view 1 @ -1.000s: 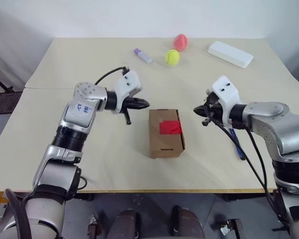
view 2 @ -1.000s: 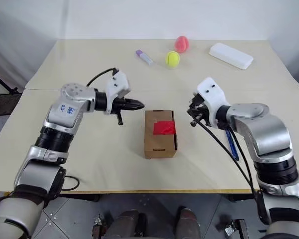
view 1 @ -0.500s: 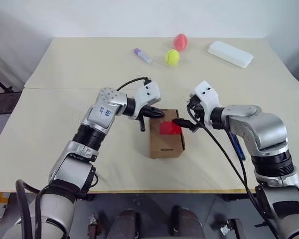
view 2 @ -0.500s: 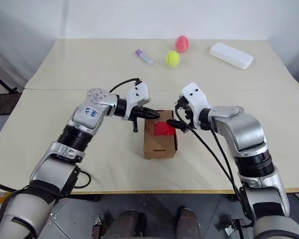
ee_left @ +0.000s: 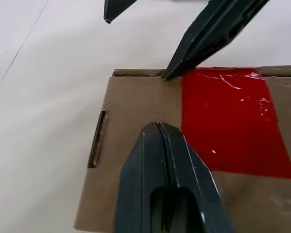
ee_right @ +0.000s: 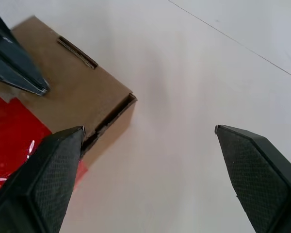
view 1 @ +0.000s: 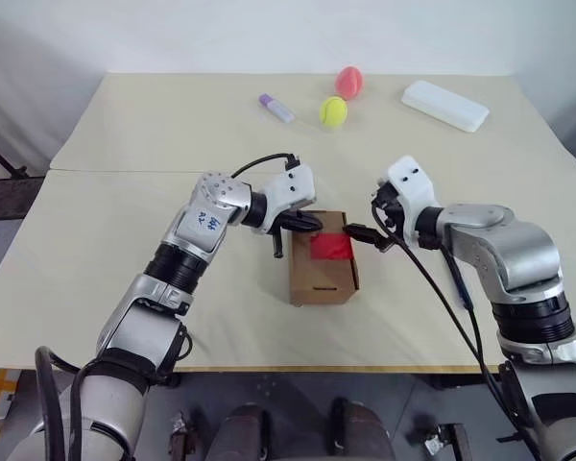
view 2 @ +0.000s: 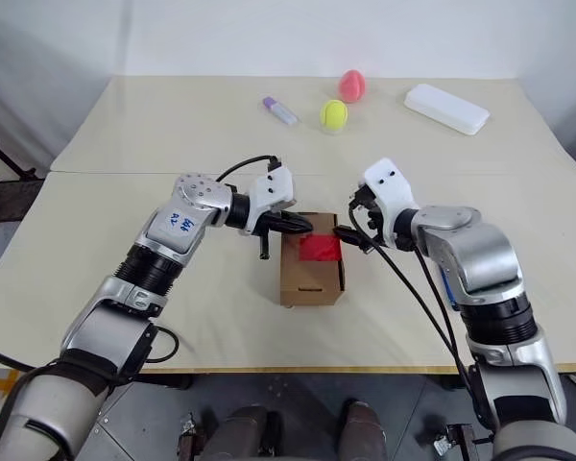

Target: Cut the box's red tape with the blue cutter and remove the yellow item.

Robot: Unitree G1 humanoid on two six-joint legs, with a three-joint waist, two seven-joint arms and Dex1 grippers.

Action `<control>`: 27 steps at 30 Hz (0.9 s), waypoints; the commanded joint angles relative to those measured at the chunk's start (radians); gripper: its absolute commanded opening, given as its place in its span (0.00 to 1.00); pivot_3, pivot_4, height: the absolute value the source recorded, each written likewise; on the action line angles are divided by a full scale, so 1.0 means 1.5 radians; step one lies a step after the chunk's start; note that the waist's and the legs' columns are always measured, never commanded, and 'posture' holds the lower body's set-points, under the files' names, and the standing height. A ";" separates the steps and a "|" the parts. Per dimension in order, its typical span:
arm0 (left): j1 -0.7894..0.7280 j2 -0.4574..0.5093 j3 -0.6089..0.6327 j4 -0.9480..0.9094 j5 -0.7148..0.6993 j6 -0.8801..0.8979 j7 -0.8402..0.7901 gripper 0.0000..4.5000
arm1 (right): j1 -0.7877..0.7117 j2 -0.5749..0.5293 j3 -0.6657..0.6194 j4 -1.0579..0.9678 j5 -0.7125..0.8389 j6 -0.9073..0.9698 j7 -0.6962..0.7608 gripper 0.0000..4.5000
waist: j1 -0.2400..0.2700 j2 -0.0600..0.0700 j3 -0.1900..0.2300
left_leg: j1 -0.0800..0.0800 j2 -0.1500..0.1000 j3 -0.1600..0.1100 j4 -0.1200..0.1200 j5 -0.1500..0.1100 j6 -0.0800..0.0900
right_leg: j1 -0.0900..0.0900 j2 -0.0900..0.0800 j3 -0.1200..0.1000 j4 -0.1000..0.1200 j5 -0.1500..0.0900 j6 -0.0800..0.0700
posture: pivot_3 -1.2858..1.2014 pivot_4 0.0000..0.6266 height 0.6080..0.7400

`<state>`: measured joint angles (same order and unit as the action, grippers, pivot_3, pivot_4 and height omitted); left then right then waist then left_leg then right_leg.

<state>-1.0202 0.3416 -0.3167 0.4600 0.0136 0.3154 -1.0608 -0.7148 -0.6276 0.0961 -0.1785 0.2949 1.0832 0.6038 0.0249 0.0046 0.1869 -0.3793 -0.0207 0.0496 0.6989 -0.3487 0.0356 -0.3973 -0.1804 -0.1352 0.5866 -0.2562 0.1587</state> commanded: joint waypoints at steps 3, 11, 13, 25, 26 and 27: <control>0.027 0.014 -0.009 -0.032 0.008 0.010 -0.008 0.00 | 0.053 -0.037 0.015 -0.015 -0.010 0.011 0.005 0.99 | -0.001 0.000 0.000 | 0.000 0.000 0.000 0.000 0.000 0.000 | 0.000 0.000 0.000 0.000 0.000 0.000 | 0.52 0.24 1.00; 0.042 0.019 -0.009 -0.056 0.006 0.023 -0.004 0.00 | 0.081 -0.073 0.066 -0.014 -0.037 -0.023 0.024 0.99 | -0.001 0.000 0.000 | 0.001 0.000 0.001 0.000 0.000 0.000 | 0.000 0.000 0.001 0.000 0.000 0.000 | 0.52 0.24 1.00; 0.044 0.019 -0.008 -0.059 0.007 0.025 -0.001 0.00 | 0.091 -0.084 0.069 -0.015 -0.037 -0.033 0.034 0.99 | 0.000 0.000 0.000 | 0.001 0.000 0.000 0.000 0.000 0.000 | 0.000 0.000 0.001 0.000 0.000 0.000 | 0.52 0.24 1.00; 0.026 0.016 0.000 -0.019 0.012 0.008 0.018 0.00 | 0.062 -0.055 -0.022 0.051 0.060 0.037 0.095 0.99 | -0.001 0.000 0.000 | 0.001 0.000 0.000 0.000 0.000 0.000 | 0.001 0.000 0.001 -0.001 0.000 0.000 | 0.52 0.24 1.00; 0.025 0.015 0.000 -0.015 0.012 0.006 0.019 0.00 | 0.054 -0.048 -0.027 0.067 0.074 0.055 0.103 0.99 | -0.001 0.000 0.000 | 0.001 0.000 0.000 0.000 0.000 0.000 | 0.001 0.000 0.001 -0.001 0.000 0.000 | 0.52 0.24 1.00; 0.025 0.014 -0.001 -0.014 0.013 0.004 0.019 0.00 | 0.045 -0.036 -0.033 0.083 0.091 0.072 0.111 0.99 | -0.002 0.000 0.000 | 0.001 0.000 0.000 0.000 0.000 0.000 | 0.001 0.000 0.001 -0.001 0.000 0.000 | 0.52 0.24 1.00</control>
<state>-0.9801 0.3631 -0.3071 0.4141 0.0110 0.3217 -1.0400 -0.6259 -0.6958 0.0811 -0.0696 0.3806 1.1468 0.7415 0.0224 0.0042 0.1867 -0.3767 -0.0202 0.0494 0.6995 -0.3484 0.0359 -0.3958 -0.1804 -0.1328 0.5859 -0.2562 0.1586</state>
